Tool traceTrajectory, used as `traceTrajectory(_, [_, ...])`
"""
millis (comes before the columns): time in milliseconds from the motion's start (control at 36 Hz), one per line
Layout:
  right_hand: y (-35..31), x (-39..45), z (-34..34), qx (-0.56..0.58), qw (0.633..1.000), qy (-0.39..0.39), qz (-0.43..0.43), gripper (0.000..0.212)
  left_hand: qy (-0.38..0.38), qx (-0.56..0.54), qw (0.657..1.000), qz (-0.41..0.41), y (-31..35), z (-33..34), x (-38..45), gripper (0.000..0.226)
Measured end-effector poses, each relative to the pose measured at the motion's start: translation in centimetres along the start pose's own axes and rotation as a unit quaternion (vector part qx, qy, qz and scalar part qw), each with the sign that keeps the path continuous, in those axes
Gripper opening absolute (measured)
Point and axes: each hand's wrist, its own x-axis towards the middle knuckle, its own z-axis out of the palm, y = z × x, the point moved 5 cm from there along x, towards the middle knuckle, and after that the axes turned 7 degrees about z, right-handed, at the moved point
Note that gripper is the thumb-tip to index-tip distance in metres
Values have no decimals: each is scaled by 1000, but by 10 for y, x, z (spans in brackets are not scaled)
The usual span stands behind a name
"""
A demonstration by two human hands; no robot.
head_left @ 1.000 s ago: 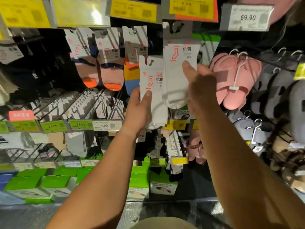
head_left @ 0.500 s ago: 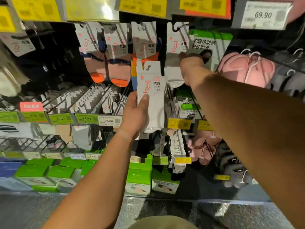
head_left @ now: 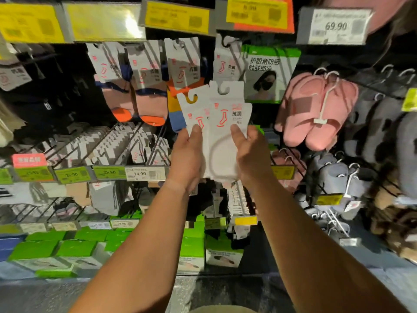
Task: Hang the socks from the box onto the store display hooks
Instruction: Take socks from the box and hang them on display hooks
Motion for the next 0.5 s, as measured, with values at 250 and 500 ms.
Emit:
traceTrajectory(250, [-60,-4,-30,93,994,28,-41,16,-2,-18,999,44,4,-7,7,26])
traceTrajectory(500, [-74,-1,-33,99,993,25,-58,12,-5,-9,999,45,1,-16,6,28])
